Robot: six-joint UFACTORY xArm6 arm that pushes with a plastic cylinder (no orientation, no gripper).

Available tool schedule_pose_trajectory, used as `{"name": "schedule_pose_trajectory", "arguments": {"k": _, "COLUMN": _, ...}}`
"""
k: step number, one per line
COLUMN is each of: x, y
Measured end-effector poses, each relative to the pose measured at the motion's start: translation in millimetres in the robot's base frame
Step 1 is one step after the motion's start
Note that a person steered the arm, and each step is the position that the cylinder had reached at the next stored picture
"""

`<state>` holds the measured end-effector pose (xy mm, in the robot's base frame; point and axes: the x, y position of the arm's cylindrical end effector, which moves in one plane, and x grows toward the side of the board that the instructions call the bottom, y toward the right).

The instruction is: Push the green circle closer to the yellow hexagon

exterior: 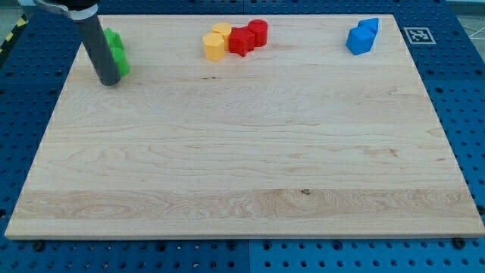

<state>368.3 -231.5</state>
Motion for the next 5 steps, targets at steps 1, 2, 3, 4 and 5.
{"name": "schedule_pose_trajectory", "arguments": {"k": 1, "x": 3, "y": -40}}
{"name": "schedule_pose_trajectory", "arguments": {"k": 2, "x": -18, "y": -50}}
{"name": "schedule_pose_trajectory", "arguments": {"k": 3, "x": -41, "y": -35}}
{"name": "schedule_pose_trajectory", "arguments": {"k": 4, "x": -41, "y": -35}}
{"name": "schedule_pose_trajectory", "arguments": {"k": 5, "x": -34, "y": -22}}
